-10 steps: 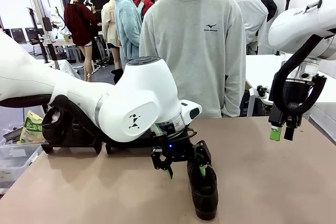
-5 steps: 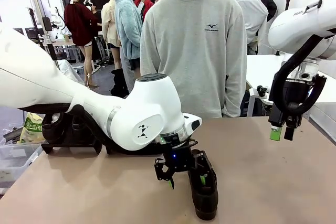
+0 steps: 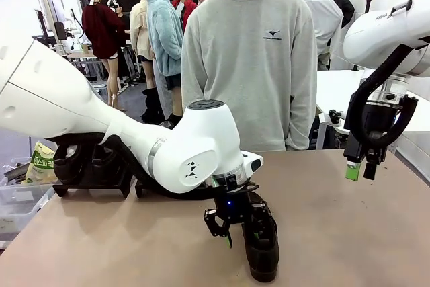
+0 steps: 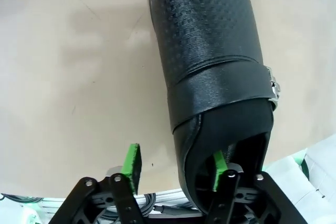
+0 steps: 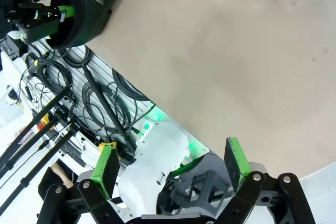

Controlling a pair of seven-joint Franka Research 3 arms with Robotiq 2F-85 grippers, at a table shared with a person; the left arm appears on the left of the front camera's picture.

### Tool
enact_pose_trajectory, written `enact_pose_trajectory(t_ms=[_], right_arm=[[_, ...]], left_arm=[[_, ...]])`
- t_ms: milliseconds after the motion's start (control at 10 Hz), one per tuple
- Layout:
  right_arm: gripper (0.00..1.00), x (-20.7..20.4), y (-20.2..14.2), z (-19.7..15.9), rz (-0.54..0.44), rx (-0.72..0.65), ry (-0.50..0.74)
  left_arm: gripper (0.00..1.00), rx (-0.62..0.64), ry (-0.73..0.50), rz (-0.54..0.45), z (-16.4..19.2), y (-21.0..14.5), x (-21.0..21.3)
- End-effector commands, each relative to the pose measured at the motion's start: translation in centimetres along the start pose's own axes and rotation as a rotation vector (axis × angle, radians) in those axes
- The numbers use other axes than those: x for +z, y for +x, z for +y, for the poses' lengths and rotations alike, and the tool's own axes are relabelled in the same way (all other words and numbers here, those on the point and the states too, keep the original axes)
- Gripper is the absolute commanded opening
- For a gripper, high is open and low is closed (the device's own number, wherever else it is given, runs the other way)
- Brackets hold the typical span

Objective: Organize the shoes by placing them on the stand.
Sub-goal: Place the Shoe from the middle of the table onto the Shoes Stand.

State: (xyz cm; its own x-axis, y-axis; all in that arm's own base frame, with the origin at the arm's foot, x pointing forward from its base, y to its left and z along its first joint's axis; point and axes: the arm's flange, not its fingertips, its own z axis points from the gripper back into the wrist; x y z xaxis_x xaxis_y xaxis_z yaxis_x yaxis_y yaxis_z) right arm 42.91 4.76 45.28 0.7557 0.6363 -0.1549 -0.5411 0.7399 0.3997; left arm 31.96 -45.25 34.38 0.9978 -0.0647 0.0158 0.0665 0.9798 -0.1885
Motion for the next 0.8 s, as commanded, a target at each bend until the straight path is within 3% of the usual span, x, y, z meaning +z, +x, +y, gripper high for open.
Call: enact_pose_trajectory(t_ms=[0, 100, 700], right_arm=[[1.0, 0.23, -0.08, 0.14, 0.017, -0.015, -0.005], [1.0, 0.23, -0.08, 0.14, 0.017, -0.015, -0.005], [1.0, 0.23, -0.08, 0.14, 0.017, -0.015, -0.005]], left_arm=[[0.15, 0.018, 0.029, 0.001, -0.99, 0.57, 0.07], [0.0, 0.018, 0.027, 0.004, -1.01, 0.62, 0.1], [0.0, 0.004, 0.051, 0.055, -1.33, 0.52, 0.67]])
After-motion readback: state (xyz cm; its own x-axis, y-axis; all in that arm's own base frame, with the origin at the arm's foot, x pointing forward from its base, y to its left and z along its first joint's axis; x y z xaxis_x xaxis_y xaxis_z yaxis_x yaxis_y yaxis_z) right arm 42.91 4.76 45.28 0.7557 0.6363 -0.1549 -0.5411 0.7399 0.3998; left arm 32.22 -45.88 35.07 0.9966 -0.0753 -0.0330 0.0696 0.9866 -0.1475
